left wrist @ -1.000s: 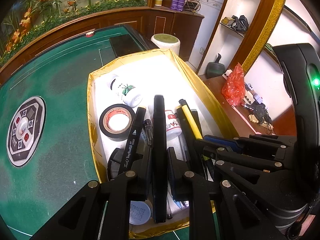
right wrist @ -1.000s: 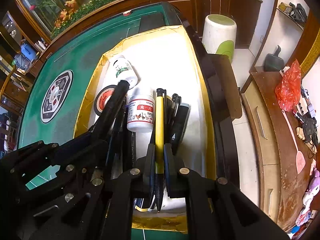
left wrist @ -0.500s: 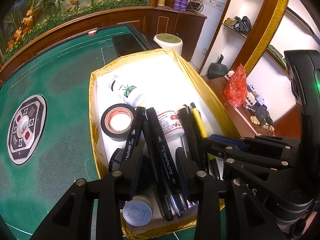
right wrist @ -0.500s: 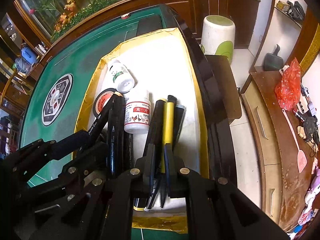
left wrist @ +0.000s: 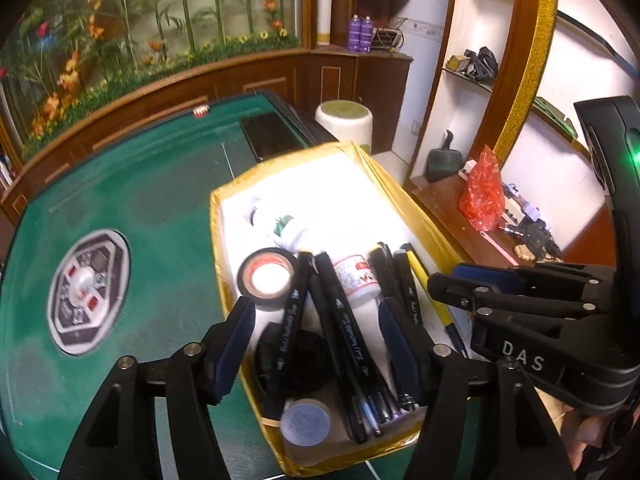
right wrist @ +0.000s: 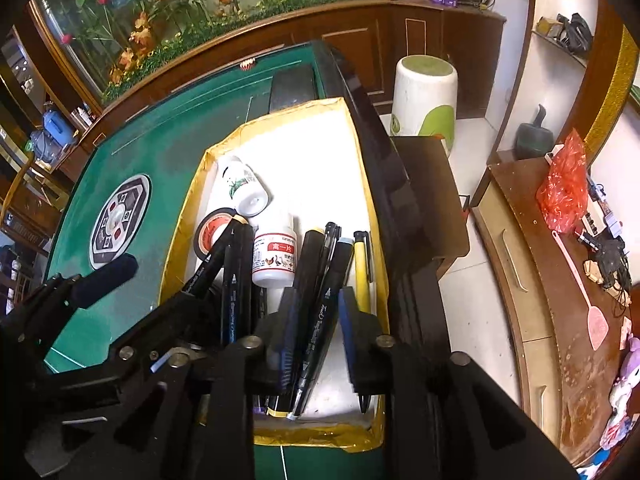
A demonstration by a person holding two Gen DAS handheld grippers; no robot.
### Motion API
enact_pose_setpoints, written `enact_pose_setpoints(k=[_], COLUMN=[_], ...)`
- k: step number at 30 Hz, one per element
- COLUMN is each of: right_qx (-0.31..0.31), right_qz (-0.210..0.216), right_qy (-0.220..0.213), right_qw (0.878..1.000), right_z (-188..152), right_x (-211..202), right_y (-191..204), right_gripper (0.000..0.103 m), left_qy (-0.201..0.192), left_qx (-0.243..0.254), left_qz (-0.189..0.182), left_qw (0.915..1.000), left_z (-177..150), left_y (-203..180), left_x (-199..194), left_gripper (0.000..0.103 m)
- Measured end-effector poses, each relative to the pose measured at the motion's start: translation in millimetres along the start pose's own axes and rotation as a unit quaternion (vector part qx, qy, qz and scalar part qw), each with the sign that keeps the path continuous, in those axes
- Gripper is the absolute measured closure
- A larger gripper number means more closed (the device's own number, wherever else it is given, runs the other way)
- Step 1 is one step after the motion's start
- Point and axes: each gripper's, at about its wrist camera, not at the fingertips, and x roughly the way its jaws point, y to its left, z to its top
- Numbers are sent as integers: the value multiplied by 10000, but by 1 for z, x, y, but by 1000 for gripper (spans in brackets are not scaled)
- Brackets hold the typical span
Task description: Organize rigid objects
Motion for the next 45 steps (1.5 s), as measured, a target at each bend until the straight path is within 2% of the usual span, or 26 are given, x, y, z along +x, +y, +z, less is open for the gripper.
enact_pose_setpoints(k=[3, 9, 13, 18, 26, 30, 33, 41, 45], right_qx=[21, 32, 66, 68, -80, -179, -222, -385, -623], right_qz=[-37, -118, -175, -209, -353, -394, -415, -503, -567], right_qy=[-78, -178, -220, -248, -371, -401, -399, -484, -752], right_qw=[10000, 9998, 9996, 9995, 9987, 9983, 9981, 9968, 9936], right_z=[-1, -6, -10, -14, -24, -26, -27, -31, -39], right_x=[-4, -11, -15, -18, -27, -29, -30, -37, -51], right_y=[0, 4, 5, 8, 23, 30, 34, 43, 48], right_gripper=[72, 71, 64, 61, 46, 43, 36, 33, 33], left_qy=[-95, -196, -249, -314, -453, -493, -456, -276, -295], left_qx=[103, 224, 268, 326, 381, 480, 484, 441, 411], left_qz=[109, 224, 298, 486, 718, 898, 983, 1118, 1149], left_qw=[9998, 9993, 9989, 9978, 9957, 9936, 9929, 9924, 9921], left_z=[0, -1, -3, -5, -9, -10, -11, -17, -26], left_y=[1, 3, 4, 8, 21, 26, 30, 41, 46], left_x=[-4, -10, -16, -23, -38, -46, -50, -57, -63], left_gripper=[30, 24, 21, 12, 4, 3, 2, 2, 2])
